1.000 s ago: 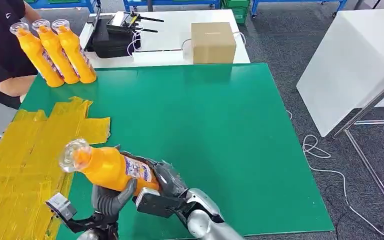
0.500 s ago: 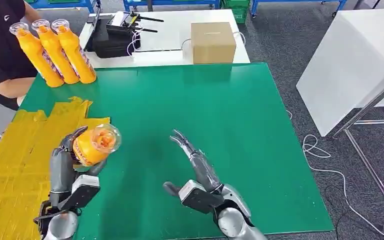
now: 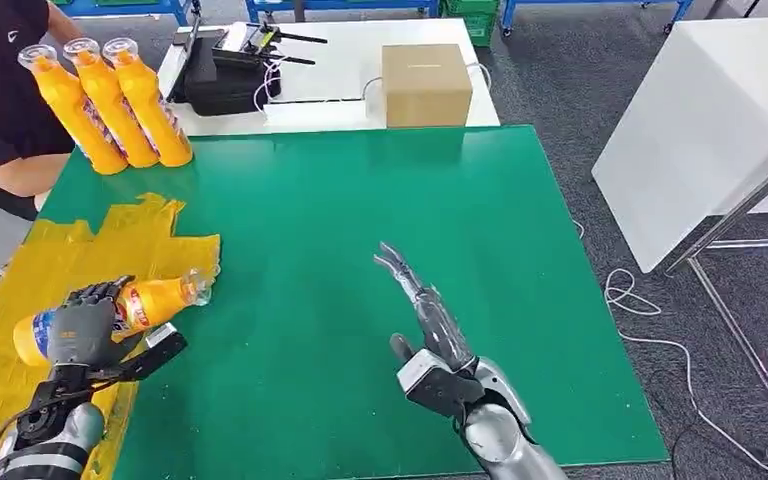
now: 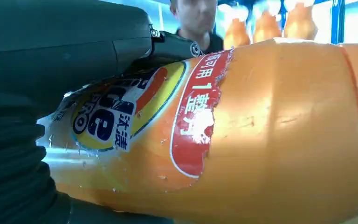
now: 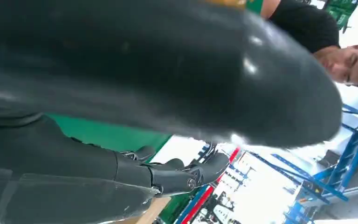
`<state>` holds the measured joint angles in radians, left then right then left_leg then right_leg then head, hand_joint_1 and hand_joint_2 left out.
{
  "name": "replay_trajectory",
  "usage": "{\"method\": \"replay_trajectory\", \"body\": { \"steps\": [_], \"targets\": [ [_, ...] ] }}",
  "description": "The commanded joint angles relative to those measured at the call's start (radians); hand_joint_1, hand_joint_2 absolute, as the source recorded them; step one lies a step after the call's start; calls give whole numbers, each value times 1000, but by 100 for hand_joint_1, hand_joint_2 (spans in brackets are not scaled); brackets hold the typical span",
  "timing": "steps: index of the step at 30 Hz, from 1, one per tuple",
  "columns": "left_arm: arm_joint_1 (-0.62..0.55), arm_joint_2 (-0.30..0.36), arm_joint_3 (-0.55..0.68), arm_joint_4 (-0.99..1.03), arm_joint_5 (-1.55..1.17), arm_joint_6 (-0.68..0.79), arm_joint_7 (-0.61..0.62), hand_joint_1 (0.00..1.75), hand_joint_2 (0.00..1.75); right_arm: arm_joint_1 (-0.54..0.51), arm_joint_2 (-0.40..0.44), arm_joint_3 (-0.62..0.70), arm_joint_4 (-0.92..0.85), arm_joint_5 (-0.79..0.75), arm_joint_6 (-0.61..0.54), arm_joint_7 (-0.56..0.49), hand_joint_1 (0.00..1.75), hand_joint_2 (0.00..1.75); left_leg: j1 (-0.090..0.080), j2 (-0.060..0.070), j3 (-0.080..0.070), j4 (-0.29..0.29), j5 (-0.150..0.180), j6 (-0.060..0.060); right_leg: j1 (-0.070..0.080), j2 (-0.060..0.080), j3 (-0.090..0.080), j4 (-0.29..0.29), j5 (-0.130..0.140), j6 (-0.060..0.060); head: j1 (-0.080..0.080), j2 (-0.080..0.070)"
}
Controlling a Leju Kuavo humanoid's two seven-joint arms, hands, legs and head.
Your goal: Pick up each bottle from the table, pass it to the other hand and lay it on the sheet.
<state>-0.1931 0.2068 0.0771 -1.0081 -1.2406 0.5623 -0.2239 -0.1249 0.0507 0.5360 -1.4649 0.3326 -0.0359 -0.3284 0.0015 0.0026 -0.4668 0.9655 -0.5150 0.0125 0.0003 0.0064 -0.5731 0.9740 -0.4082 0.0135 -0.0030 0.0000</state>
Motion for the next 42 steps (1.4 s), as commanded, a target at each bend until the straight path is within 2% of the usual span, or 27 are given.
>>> {"method": "replay_trajectory", "body": {
  "steps": [1, 3, 4, 5, 6, 8, 12, 20, 22, 23, 25, 26, 28, 29, 30, 31, 38, 40, 42],
  "targets": [
    [-113, 24, -29, 275, -41, -52, 29, 175, 175, -52, -39, 13, 32, -9, 10, 0, 0, 0, 1, -2, 1, -1, 0, 0, 0, -2, 2, -1, 0, 1, 0, 0],
    [-146, 22, -45, 361, -62, -59, 35, 175, 175, -58, -41, 16, 35, -13, 14, -1, 0, 0, 1, -1, 1, -1, 0, 0, 0, -2, 2, -2, 0, 1, 0, 0],
    [-153, 27, -60, 383, -84, -59, 42, 30, 175, -60, -41, 17, 36, -14, 15, -1, 0, 0, 1, -2, 2, -1, 0, 0, 0, -2, 3, -2, 0, 1, 0, 0],
    [-175, 31, -68, 425, -103, -82, 72, 0, 0, -62, -41, 17, 38, -16, 16, 0, 0, 0, 0, -2, 1, -1, 0, 0, 0, -2, 2, -1, 0, 0, 0, 0],
    [-190, 30, -81, 447, -119, -75, 76, 0, 0, -64, -39, 17, 42, -16, 17, 1, 0, 0, 1, -2, 1, -1, 0, -1, 0, -2, 3, -2, 0, 1, 0, 0],
    [-179, 23, -57, 427, -42, -67, -8, 0, 0, -62, -42, 15, 43, -16, 18, 0, 0, 0, 0, -3, 2, -1, 1, -1, 0, -3, 3, -2, 0, 0, 0, 0],
    [-117, 28, -61, 272, 50, -104, -85, 0, 0, -52, -46, 5, 38, -17, 17, 0, 0, 0, 1, -1, 2, -1, 0, -1, 0, -1, 5, -3, 1, 0, 0, 0],
    [-18, 23, -84, -57, 168, -167, -116, 0, 0, -32, -42, -15, 35, -16, 18, 0, 0, 0, 3, -2, 4, -1, -1, -1, 2, -2, 6, -4, 0, 1, 0, 0],
    [-12, -6, -57, -101, 248, -158, -150, 0, 0, -29, -37, -18, 35, -12, 18, 0, 0, 0, 2, -2, 2, 1, -1, 0, 2, -3, 3, -2, 0, 1, 0, 0],
    [9, -55, -26, -183, 379, -167, -219, 0, 0, -21, -27, -25, 31, -8, 12, -5, 0, 0, 1, -3, 1, 0, 0, 0, 1, -3, 3, -1, 0, 1, 0, 0],
    [54, -129, -9, -324, 524, -234, -263, 0, 0, -5, -2, -41, 17, 24, -27, -26, 0, 0, 1, -4, 1, 0, 0, 0, 1, -4, 3, -2, -1, 1, 0, 0],
    [88, -189, -3, -423, 694, -320, -365, 0, 0, 11, 25, -58, -3, 52, -82, -66, 0, 0, 1, -5, 1, 0, -1, 0, 2, -5, 4, -2, -1, 2, 0, 0],
    [152, -250, -75, -569, 715, -344, -326, 0, 0, 38, 60, -72, -55, 80, -137, -74, 0, 0, 1, -6, 1, 1, -1, 1, 1, -6, 3, -1, -2, 2, 0, 0],
    [185, -301, -112, -636, 884, -449, -395, 0, 0, 62, 105, -108, -85, 71, -220, -133, 0, 0, 0, -5, 0, 1, -1, 1, 0, -5, 3, -1, -1, 2, 0, 0],
    [208, -330, -168, -673, 851, -422, -369, 0, 0, 66, 109, -103, -105, 73, -223, -129, 0, 0, 0, -5, 0, 2, -2, 1, 0, -6, 3, -1, -2, 2, 0, 0],
    [211, -328, -193, -679, 848, -401, -356, 0, 0, 66, 108, -100, -111, 74, -225, -123, 0, 0, -1, -5, 0, 2, -2, 1, -1, -5, 2, -1, -2, 2, 0, 0],
    [199, -299, -174, -654, 876, -397, -366, 0, 0, 62, 104, -105, -98, 74, -228, -123, 0, 0, -1, -2, 1, 0, -2, 1, -1, -2, 3, -3, 0, 0, 0, 0],
    [222, -361, -185, -676, 993, -480, -406, 0, 0, 72, 139, -132, -101, 83, -288, -156, 0, 0, -1, -2, 1, 0, -2, 1, 0, -2, 3, -3, 0, 0, 0, 0],
    [253, -423, -277, -689, 1007, -474, -414, 0, 0, 67, 157, -128, -94, 109, -334, -153, 0, 0, -1, -3, 1, 0, -2, 1, 0, -3, 3, -3, -1, 1, 0, 0]
  ]
}}
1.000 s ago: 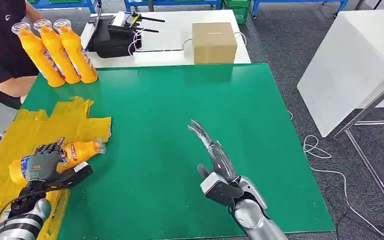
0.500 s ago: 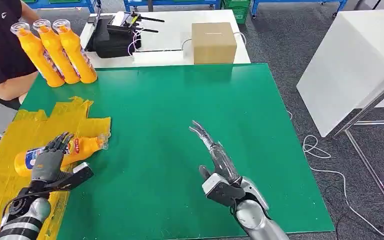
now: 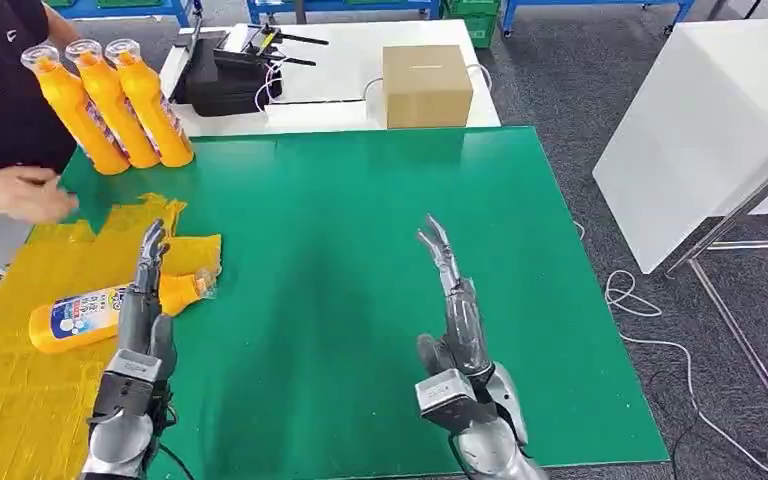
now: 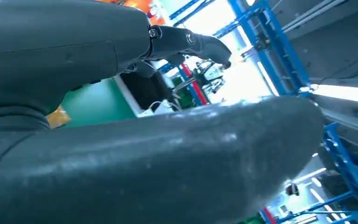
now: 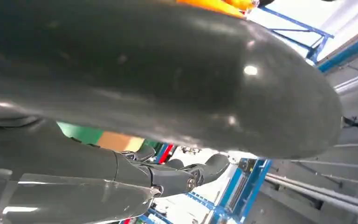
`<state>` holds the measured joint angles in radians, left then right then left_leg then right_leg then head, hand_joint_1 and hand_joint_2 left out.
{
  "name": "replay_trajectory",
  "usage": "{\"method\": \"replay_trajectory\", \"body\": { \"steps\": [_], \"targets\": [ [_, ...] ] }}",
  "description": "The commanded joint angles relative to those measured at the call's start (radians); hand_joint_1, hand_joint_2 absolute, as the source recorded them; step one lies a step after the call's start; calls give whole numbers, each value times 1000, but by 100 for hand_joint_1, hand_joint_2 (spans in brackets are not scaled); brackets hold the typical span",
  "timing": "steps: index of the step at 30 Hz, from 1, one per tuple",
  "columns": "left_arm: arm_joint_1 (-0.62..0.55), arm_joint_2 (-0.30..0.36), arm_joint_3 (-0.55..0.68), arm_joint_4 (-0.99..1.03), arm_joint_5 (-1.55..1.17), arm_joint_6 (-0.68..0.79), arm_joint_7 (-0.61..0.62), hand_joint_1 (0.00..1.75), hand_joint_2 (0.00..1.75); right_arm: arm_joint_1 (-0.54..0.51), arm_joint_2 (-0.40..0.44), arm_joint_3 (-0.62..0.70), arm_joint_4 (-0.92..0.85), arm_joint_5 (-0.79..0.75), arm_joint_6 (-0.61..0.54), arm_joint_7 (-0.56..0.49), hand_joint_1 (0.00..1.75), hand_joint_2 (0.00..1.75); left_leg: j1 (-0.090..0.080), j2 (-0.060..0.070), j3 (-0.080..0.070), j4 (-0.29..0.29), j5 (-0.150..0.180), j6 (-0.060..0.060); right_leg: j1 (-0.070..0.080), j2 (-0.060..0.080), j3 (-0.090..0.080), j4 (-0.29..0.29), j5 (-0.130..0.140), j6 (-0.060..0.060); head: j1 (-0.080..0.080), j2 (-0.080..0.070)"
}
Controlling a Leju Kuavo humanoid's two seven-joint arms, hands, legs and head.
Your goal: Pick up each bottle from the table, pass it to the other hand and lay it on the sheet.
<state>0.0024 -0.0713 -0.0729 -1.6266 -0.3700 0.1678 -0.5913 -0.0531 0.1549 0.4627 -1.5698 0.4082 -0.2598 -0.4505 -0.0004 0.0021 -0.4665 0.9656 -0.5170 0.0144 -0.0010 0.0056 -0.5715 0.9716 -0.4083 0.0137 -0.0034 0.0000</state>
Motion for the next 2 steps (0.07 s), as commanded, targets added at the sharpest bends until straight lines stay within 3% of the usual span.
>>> {"method": "replay_trajectory", "body": {
  "steps": [1, 2],
  "targets": [
    [64, -159, -163, -64, 145, -72, -47, 0, 0, -6, 59, -52, 16, 48, -133, -32, 0, 0, 1, -2, 0, 1, -1, -1, 1, -2, 1, 0, -1, 1, 0, 0],
    [65, -165, -207, -50, 173, -69, -45, 0, 0, -8, 60, -41, 23, 53, -145, -31, 0, 0, 2, -3, 0, 1, -1, 0, 2, -3, 1, -1, -1, 1, 0, 0]
  ]
}}
